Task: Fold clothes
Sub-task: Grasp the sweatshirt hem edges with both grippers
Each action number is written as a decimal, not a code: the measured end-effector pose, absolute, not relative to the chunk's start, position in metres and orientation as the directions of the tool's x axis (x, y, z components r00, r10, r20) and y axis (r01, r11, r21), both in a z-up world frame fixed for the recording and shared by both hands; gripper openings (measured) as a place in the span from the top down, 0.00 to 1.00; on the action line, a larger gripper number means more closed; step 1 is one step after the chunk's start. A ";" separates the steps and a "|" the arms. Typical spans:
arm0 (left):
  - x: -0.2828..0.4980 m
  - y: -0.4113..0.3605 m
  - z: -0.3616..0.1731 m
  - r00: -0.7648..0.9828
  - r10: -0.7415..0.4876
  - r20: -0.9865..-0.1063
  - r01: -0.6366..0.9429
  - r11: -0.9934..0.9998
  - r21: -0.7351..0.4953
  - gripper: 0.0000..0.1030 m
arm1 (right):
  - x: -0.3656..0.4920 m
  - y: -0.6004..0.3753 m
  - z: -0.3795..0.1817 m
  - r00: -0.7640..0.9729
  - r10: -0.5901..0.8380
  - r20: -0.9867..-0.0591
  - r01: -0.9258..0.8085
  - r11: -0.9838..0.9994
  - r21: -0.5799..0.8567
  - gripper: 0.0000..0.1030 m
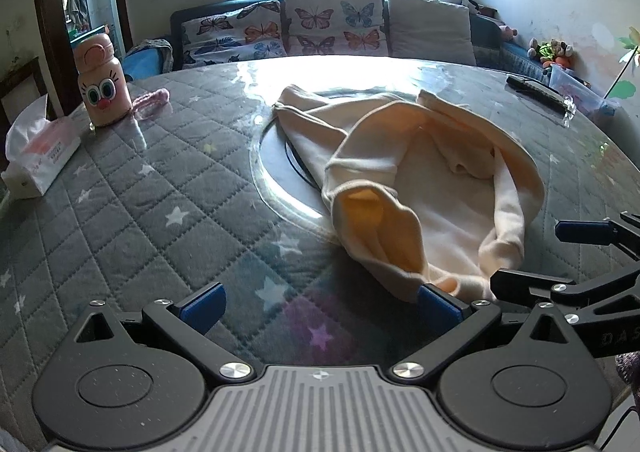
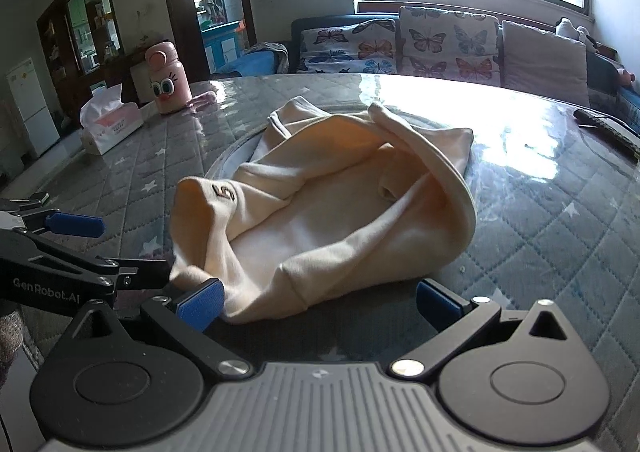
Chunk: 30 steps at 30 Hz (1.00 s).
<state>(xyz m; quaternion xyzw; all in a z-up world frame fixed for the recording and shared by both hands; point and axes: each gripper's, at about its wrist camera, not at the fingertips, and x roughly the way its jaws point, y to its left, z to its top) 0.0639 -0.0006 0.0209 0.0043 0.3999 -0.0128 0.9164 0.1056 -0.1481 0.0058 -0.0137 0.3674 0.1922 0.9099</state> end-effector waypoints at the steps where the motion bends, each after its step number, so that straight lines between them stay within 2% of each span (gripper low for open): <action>1: 0.065 0.000 0.022 0.681 -0.019 -0.732 0.027 1.000 -0.001 0.00 | 0.107 -0.148 0.007 0.656 0.342 -0.673 -0.363 0.924 0.116 0.00; 19: 0.094 -0.005 0.042 0.703 -0.008 -0.711 0.036 0.999 0.024 0.00 | 0.136 -0.162 0.022 0.663 0.355 -0.659 -0.360 0.923 0.135 0.00; 26: 0.116 -0.011 0.046 0.719 0.008 -0.695 0.049 0.997 0.062 0.00 | 0.159 -0.171 0.024 0.683 0.315 -0.659 -0.340 0.936 0.095 0.00; 30: 0.134 -0.016 0.045 0.733 0.009 -0.680 0.065 0.994 0.083 0.04 | 0.176 -0.176 0.026 0.699 0.288 -0.654 -0.315 0.946 0.080 0.01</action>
